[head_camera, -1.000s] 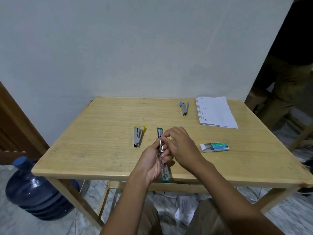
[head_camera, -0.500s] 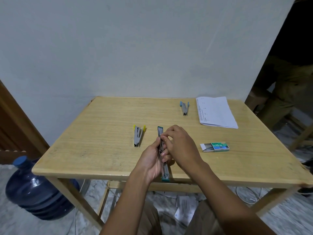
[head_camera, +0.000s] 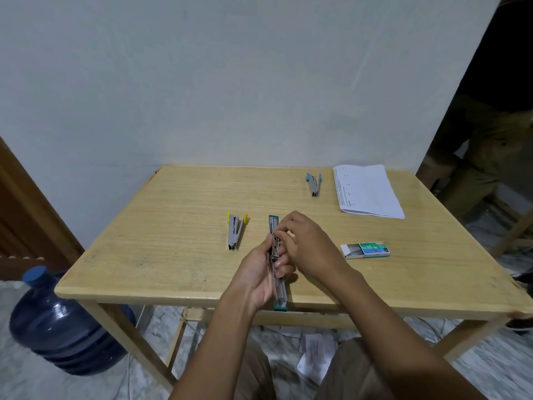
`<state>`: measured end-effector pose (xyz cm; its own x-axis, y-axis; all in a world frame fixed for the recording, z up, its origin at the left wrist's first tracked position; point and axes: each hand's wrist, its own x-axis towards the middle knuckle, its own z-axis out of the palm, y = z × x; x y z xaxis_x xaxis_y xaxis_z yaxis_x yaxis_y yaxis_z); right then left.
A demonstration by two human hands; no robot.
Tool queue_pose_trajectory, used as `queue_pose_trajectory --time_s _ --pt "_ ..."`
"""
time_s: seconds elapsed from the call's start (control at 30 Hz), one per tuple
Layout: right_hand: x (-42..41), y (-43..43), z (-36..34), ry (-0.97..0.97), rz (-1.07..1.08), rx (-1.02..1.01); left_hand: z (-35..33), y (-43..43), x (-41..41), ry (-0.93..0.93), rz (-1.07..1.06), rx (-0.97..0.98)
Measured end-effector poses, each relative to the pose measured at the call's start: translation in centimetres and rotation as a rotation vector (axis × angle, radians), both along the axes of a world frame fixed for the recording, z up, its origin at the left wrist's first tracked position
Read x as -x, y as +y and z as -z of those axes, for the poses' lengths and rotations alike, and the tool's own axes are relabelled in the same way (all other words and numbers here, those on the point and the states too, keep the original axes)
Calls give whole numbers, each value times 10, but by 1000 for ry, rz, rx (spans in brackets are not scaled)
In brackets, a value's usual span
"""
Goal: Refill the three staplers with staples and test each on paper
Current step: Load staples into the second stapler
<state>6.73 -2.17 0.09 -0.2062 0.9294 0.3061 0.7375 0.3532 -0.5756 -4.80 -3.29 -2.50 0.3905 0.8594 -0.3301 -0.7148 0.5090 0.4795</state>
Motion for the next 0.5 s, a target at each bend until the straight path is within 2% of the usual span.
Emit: queue_pose_trajectory --time_s 0.3,0.5 --pt "6 -3 -4 13 213 3 -1 1 -1 31 20 -15" --pt "0 -6 -5 -155 62 -36 0 -2 0 6 23 -6"
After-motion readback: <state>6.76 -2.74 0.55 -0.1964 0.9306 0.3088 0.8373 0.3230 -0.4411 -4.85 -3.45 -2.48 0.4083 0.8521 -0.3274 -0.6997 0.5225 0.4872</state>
